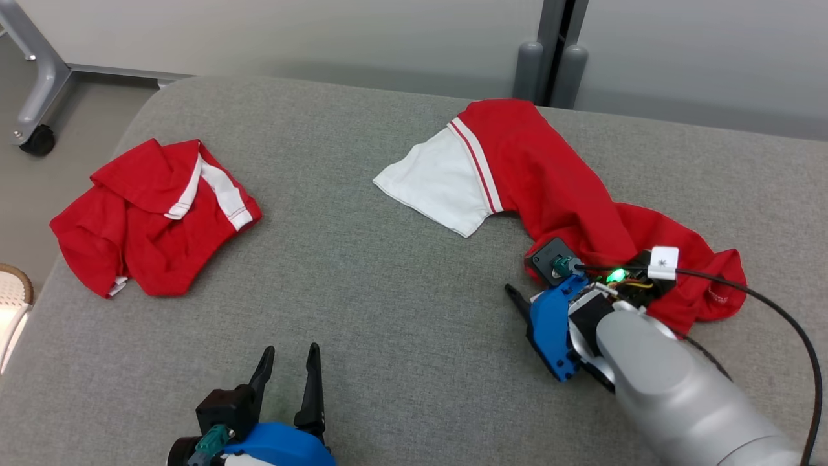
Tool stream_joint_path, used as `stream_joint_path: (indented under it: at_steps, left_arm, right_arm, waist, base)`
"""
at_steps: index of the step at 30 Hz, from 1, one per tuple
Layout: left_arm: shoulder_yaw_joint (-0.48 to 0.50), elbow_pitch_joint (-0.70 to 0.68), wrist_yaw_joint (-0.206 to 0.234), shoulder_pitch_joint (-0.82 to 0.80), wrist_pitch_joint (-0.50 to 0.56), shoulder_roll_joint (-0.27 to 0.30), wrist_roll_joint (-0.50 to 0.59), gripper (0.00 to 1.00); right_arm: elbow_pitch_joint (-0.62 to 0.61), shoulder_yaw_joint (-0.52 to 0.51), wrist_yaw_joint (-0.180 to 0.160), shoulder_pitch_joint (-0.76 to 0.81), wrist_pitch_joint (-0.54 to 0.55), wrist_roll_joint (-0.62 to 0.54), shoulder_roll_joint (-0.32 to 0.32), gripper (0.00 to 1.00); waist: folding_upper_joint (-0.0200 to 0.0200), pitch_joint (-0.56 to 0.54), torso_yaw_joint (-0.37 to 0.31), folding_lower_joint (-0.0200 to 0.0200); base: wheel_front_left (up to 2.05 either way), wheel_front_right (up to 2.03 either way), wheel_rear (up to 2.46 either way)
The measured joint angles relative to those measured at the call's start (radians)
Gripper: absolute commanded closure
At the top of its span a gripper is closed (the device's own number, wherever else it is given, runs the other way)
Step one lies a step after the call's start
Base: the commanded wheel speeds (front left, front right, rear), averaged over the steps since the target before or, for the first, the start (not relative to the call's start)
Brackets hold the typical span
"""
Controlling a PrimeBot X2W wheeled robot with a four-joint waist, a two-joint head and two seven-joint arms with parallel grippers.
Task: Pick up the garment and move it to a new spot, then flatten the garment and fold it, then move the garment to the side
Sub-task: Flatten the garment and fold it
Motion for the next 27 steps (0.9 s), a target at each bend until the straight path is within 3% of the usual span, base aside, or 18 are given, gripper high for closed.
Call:
stream_joint_path:
  at_steps: [6,7,8,9,19,27]
  left_arm:
    - [-0.009,-0.005,-0.002,-0.018,0.000,0.000,-0.002,0.00]
    - [-0.009,-0.006,-0.002,-0.018,0.000,0.000,-0.002,0.00]
    - [-0.009,-0.006,-0.003,-0.018,0.000,0.000,-0.002,0.00]
    - [-0.009,-0.006,-0.003,-0.018,0.000,0.000,-0.002,0.00]
    - [0.017,0.012,-0.017,0.009,0.000,0.000,0.020,0.00]
    - [0.040,0.016,-0.029,0.012,0.000,0.000,0.047,0.00]
  right_arm:
    - [0.020,0.023,0.000,-0.031,-0.006,0.007,-0.034,0.00]
    - [0.024,0.024,0.000,-0.033,-0.010,0.006,-0.034,0.25]
    - [0.029,0.027,0.000,-0.034,-0.011,0.005,-0.034,0.69]
    - [0.031,0.024,0.000,-0.034,-0.020,0.008,-0.032,1.00]
    - [-0.035,-0.123,0.000,-0.024,-0.235,0.088,-0.039,1.00]
    - [-0.340,-0.353,0.000,0.170,-0.243,0.129,-0.117,1.00]
  waist:
    - [0.0000,0.006,-0.013,0.0000]
    - [0.0000,0.007,-0.014,0.0000]
    - [0.0000,0.006,-0.015,0.0000]
    - [0.0000,0.006,-0.017,0.0000]
    - [-0.0001,-0.022,-0.098,0.0000]
    - [-0.0003,-0.057,-0.218,0.0000]
  base:
    - [0.00,0.00,0.00]
    - [0.00,0.00,0.00]
    - [0.00,0.00,0.00]
    - [0.00,0.00,0.00]
    - [0.00,0.00,0.00]
    - [0.00,0.00,0.00]
